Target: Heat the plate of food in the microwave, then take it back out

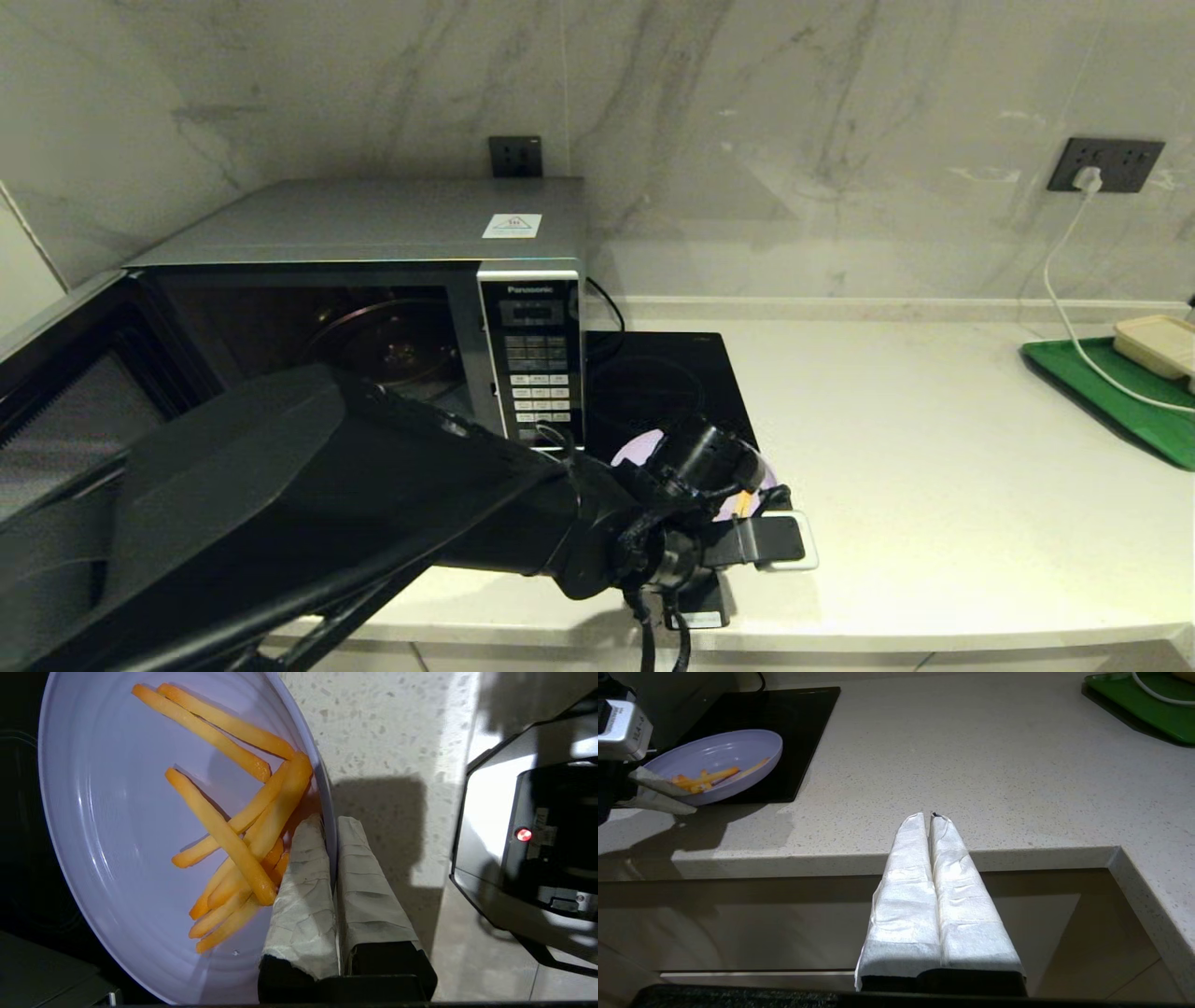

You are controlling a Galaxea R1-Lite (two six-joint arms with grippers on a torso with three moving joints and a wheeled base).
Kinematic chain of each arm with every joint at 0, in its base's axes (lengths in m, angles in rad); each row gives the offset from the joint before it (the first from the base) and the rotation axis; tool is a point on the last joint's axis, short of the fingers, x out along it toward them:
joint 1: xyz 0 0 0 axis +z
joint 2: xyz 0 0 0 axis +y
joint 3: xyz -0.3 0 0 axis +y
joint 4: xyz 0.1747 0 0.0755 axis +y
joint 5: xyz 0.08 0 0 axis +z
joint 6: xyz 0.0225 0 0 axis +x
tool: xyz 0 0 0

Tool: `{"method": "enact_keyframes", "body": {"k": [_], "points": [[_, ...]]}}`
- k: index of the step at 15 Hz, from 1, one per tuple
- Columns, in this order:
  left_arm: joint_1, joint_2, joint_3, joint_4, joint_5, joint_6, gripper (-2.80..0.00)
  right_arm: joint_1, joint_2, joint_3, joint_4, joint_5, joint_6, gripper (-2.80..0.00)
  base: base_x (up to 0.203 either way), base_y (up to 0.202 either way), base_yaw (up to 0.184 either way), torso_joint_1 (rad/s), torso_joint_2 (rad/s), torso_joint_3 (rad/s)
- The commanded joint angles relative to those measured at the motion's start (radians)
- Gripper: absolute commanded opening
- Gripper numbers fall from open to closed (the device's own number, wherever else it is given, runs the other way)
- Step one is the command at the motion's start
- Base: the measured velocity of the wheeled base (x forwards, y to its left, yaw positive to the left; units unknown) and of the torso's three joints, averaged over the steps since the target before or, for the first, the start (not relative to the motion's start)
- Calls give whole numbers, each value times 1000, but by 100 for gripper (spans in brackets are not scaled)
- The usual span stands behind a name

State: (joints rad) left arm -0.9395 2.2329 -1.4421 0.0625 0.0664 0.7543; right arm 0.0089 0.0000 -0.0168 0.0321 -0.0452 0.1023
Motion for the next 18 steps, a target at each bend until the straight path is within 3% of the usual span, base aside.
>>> {"method": "enact_keyframes", "body": {"k": [1, 7, 8, 18], "points": [[9, 35, -5, -1, 3, 8, -280, 0, 0, 0, 0, -1, 0, -280, 0, 0, 0, 0, 0, 0], [33, 51, -6, 18, 3, 16, -280, 0, 0, 0, 0, -1, 0, -280, 0, 0, 0, 0, 0, 0], [33, 48, -7, 17, 3, 13, 0, 0, 0, 0, 0, -1, 0, -280, 0, 0, 0, 0, 0, 0], [12, -107, 49, 75, 10, 5, 0, 0, 0, 0, 0, -1, 0, -280, 0, 0, 0, 0, 0, 0]]}}
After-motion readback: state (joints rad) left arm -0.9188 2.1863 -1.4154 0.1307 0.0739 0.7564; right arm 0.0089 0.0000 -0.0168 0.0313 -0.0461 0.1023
